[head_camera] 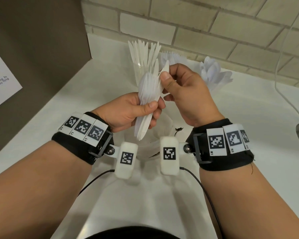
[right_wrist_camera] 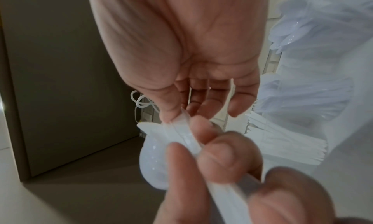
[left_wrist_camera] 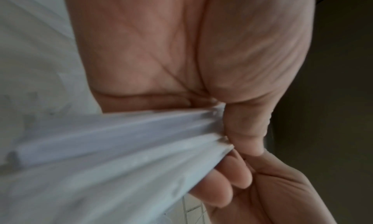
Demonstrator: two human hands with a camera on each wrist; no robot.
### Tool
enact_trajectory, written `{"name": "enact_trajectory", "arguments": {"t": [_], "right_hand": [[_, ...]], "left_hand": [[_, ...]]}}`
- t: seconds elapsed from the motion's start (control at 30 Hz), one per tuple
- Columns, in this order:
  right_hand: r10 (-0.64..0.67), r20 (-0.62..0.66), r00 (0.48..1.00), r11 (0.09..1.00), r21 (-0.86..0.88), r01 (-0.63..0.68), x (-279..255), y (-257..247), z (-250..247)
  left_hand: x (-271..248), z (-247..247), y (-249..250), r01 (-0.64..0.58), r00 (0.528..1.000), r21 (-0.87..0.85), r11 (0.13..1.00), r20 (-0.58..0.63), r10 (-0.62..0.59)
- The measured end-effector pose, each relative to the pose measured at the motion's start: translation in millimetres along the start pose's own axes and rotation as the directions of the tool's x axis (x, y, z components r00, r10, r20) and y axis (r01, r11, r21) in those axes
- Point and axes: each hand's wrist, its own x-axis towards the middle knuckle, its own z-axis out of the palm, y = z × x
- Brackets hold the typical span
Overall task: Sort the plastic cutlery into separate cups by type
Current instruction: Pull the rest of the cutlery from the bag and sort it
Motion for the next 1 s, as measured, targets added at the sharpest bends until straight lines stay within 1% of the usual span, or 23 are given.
{"name": "enact_trajectory", "arguments": {"t": [0.07,0.17,0.27,0.33,0.43,0.5,0.57,0.63,0.67,0.7,0.73,0.77,0.83,0.87,0.93,1.0], "right_hand": [[-0.003,-0.033,0.999,0.999,0.040,0.005,0.6,-1.4,1.1],[-0.019,-0.090,0.996,0.989,0.145,0.032,0.9,-1.8,3.3],[-0.014,-0.023,1.000,0.985,0.169,0.018,-2.3,1.0,7.8],[-0.014,-0.014,1.000,0.986,0.168,0.016,-3.9,1.7,10.9],[0.015,-0.101,0.995,0.964,0.266,0.013,-1.8,-2.0,9.7],[0.042,-0.179,0.983,0.939,0.343,0.022,0.4,-8.8,5.7],[0.044,-0.258,0.965,0.894,0.441,0.077,2.0,-16.7,2.0],[0.009,-0.315,0.949,0.837,0.522,0.165,3.0,-25.2,-2.1],[-0.019,-0.333,0.943,0.831,0.520,0.200,3.8,-28.6,-5.2],[-0.041,-0.333,0.942,0.843,0.494,0.212,4.6,-31.0,-8.3],[-0.052,-0.309,0.950,0.873,0.447,0.193,5.5,-31.9,-10.6],[-0.043,-0.267,0.963,0.913,0.380,0.147,6.4,-30.6,-12.2],[0.013,-0.159,0.987,0.978,0.206,0.020,7.0,-22.5,-12.7],[0.042,-0.098,0.994,0.991,0.133,-0.029,6.2,-17.3,-12.0],[0.075,0.005,0.997,0.994,0.078,-0.075,3.9,-9.6,-9.2],[0.075,0.024,0.997,0.991,0.107,-0.077,2.6,-7.8,-6.6]], "left_hand": [[0.2,-0.3,-2.3,-0.002,1.000,-0.004,1.000,-0.008,0.002],[0.2,-2.1,-5.1,0.001,1.000,-0.034,0.999,-0.010,-0.001],[0.6,-2.5,-4.6,-0.003,1.000,-0.082,0.997,-0.004,0.003],[1.7,-2.0,-4.3,-0.005,1.000,-0.092,0.996,-0.002,0.005],[1.7,-2.9,-8.0,0.003,1.000,-0.067,0.998,-0.016,-0.004],[-0.1,-3.9,-10.2,0.014,1.000,-0.081,0.997,-0.027,-0.016],[0.0,-4.2,-11.1,0.022,0.998,-0.077,0.997,-0.051,-0.026],[0.6,-4.2,-11.2,0.047,0.994,-0.036,0.998,-0.101,-0.051],[1.1,-4.1,-11.0,0.065,0.990,-0.012,0.998,-0.126,-0.066],[1.4,-4.3,-10.9,0.076,0.987,0.010,0.997,-0.143,-0.074],[1.5,-4.6,-10.7,0.082,0.985,0.030,0.996,-0.153,-0.077],[1.3,-4.9,-10.2,0.085,0.984,0.048,0.995,-0.158,-0.077],[1.2,-6.8,-9.6,0.084,0.986,0.076,0.994,-0.152,-0.071],[1.2,-7.7,-9.6,0.084,0.987,0.091,0.992,-0.143,-0.070],[1.4,-8.0,-10.0,0.093,0.990,0.115,0.989,-0.119,-0.079],[0.8,-7.9,-11.6,0.108,0.990,0.118,0.987,-0.099,-0.096]]}}
